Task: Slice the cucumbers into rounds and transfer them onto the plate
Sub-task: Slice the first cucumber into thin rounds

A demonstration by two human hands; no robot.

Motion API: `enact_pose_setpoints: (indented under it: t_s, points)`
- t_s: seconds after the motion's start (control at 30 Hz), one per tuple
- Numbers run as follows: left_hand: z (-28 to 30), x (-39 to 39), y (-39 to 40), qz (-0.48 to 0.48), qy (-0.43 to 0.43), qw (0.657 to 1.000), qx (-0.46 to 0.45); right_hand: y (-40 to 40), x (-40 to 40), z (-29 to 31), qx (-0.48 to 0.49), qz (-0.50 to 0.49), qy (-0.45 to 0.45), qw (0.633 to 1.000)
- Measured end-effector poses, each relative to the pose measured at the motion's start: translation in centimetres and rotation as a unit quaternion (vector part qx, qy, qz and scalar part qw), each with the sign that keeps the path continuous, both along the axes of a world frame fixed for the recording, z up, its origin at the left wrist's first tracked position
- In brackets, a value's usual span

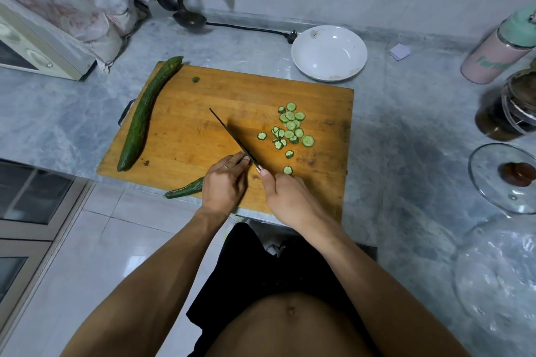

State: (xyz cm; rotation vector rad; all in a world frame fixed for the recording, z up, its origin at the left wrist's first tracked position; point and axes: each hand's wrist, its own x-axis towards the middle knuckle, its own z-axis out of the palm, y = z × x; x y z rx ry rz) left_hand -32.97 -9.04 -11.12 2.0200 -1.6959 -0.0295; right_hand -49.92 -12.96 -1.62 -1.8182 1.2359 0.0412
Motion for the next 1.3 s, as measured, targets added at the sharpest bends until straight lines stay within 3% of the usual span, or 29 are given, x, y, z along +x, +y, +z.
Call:
enact_pose_setpoints:
  t_s: [0.2,0.73,1.3]
  points:
    - [1.1,0.2,0.6,-0.009,0.055,0.998,-0.02,0.3,-0.1,0.0,-0.012,-0.004,-0.006,1.0]
    - [1.3,0.2,0.5,-0.009,0.063,0.998,-0.001,1.7,-2.3,1.9,-0.056,0.028,-0.009,0.998]
    - [1.9,0.6,1.1,0.074,0.096,0.993,-0.002,0.6,-1.4,2.6,-0.07,0.061,-0.017,0.996]
